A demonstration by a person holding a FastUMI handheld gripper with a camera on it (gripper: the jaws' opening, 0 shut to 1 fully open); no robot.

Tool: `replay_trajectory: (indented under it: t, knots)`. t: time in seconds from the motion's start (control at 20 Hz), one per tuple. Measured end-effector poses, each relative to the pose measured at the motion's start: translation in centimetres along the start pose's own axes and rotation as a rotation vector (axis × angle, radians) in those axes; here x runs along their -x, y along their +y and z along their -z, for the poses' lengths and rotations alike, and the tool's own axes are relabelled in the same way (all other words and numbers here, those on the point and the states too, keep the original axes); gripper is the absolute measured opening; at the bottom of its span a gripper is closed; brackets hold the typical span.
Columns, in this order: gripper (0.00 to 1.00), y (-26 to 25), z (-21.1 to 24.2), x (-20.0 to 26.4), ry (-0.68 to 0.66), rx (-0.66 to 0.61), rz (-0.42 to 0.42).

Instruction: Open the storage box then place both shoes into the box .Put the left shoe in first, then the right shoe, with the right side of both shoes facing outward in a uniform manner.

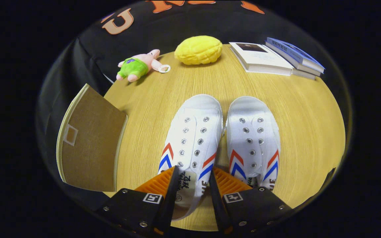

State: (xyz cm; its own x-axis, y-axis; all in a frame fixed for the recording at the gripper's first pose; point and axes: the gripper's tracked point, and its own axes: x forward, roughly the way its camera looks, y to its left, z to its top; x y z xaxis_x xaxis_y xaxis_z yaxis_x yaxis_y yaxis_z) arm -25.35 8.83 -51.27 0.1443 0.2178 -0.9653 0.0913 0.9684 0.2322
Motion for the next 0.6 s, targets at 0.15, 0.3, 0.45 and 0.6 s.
replay_trajectory:
  t: [0.15, 0.3, 0.45, 0.6]
  knots:
    - [0.48, -0.01, -0.06, -0.24, 0.019, -0.065, -0.041]
    - [0.29, -0.5, -0.26, -0.16, 0.033, -0.168, -0.064]
    - [0.17, -0.35, -0.31, 0.13, 0.054, -0.242, -0.094]
    - [0.11, -0.35, -0.6, 0.59, 0.045, -0.272, -0.096]
